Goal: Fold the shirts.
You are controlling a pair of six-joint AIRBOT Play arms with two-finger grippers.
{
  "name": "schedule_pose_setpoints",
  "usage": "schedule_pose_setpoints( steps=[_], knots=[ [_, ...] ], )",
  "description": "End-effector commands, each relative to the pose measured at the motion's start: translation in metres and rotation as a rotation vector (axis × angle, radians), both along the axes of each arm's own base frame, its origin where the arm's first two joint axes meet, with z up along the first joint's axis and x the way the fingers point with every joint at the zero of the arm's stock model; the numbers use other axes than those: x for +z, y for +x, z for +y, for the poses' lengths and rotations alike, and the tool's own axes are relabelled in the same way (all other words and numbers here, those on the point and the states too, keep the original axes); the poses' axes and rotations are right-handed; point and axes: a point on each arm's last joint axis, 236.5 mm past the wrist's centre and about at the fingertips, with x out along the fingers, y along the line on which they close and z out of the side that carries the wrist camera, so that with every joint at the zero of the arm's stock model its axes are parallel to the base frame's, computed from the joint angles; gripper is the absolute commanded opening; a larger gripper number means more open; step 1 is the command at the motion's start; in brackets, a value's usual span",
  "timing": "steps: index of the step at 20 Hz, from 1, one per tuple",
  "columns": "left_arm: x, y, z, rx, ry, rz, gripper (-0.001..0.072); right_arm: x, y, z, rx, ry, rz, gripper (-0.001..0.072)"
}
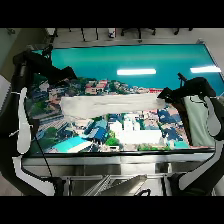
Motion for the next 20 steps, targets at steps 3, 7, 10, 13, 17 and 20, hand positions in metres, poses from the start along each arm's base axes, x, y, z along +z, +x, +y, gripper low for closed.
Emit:
schedule_pose_setpoints(
  steps=[3, 7, 10, 13, 17, 20],
  knots=[
    [0.036, -0.002, -0.048, -0.073, -0.108, -0.091, 0.0023, -0.013, 0.002, 0.014, 0.036, 0.075, -0.008, 0.0076],
    [0.029, 0.000, -0.103, -0.140, -0.125, -0.136, 0.0022, 0.012, 0.008, 0.015, 0.060, 0.077, -0.050, 0.0022],
    [-0.024, -0.016, -0.158, -0.239, -0.106, -0.049, 0.0022, 0.085, 0.016, 0.015, 0.100, 0.049, -0.176, 0.0022],
    [-0.093, -0.040, -0.221, -0.336, -0.090, 0.037, 0.0023, 0.180, 0.003, 0.023, 0.184, 0.021, -0.308, 0.0022],
    [-0.150, -0.073, -0.293, -0.408, -0.115, 0.071, 0.0022, 0.258, -0.025, 0.033, 0.256, -0.021, -0.422, 0.0022],
    [-0.165, -0.093, -0.330, -0.423, -0.182, 0.096, 0.0022, 0.291, -0.036, 0.037, 0.263, -0.050, -0.492, 0.0022]
  ],
)
